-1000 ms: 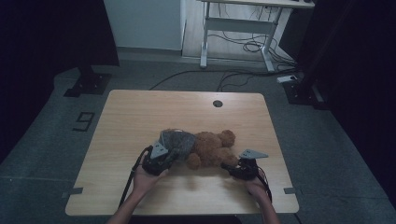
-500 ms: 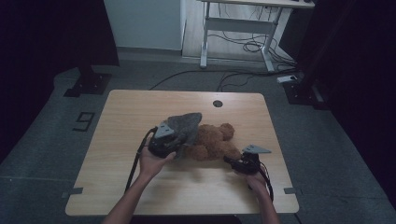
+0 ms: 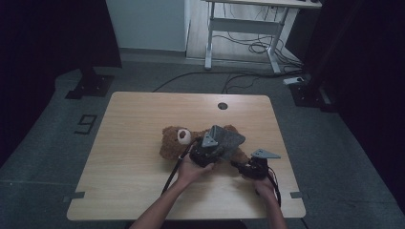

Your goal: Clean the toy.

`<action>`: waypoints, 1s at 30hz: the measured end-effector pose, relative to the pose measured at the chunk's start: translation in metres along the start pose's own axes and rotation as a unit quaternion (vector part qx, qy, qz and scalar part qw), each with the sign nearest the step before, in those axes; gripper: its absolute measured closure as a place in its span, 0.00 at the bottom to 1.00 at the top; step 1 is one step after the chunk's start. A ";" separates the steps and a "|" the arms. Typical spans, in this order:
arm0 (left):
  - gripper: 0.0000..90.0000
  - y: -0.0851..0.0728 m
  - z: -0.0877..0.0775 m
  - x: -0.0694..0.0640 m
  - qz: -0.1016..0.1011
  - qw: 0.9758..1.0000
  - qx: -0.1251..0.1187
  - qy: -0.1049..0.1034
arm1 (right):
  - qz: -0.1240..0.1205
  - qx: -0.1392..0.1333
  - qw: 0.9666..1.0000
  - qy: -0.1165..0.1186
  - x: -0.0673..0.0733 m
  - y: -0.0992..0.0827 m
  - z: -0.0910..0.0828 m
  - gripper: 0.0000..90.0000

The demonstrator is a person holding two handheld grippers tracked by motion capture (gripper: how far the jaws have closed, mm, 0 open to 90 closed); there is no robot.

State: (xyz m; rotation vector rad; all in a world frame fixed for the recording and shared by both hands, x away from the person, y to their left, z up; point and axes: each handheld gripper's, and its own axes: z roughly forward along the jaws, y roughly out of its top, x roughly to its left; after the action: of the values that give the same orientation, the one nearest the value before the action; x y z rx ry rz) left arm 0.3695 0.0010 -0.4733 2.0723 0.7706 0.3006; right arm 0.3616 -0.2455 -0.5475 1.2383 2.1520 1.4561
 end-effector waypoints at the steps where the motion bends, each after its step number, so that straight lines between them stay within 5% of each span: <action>1: 0.87 -0.003 -0.005 0.001 0.001 1.000 0.000 0.002 | -0.004 0.000 1.000 0.002 0.001 0.000 0.000 0.65; 9: 0.87 -0.018 -0.040 0.024 -0.006 0.999 -0.003 0.051 | -0.002 0.003 1.000 -0.003 -0.001 0.000 0.000 0.65; 17: 0.87 -0.038 -0.070 0.054 -0.050 0.997 -0.022 0.050 | -0.004 0.004 1.000 0.008 -0.001 0.000 0.001 0.65; 30: 0.86 -0.059 -0.109 0.087 -0.081 0.992 -0.052 0.081 | -0.006 0.001 1.000 0.012 -0.001 -0.001 0.001 0.65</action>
State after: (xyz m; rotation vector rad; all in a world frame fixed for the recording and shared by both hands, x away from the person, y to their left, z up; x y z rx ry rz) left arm 0.3610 0.1519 -0.4640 1.8906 0.9938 0.4141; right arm 0.3625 -0.2458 -0.5485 1.2140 2.1738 1.4713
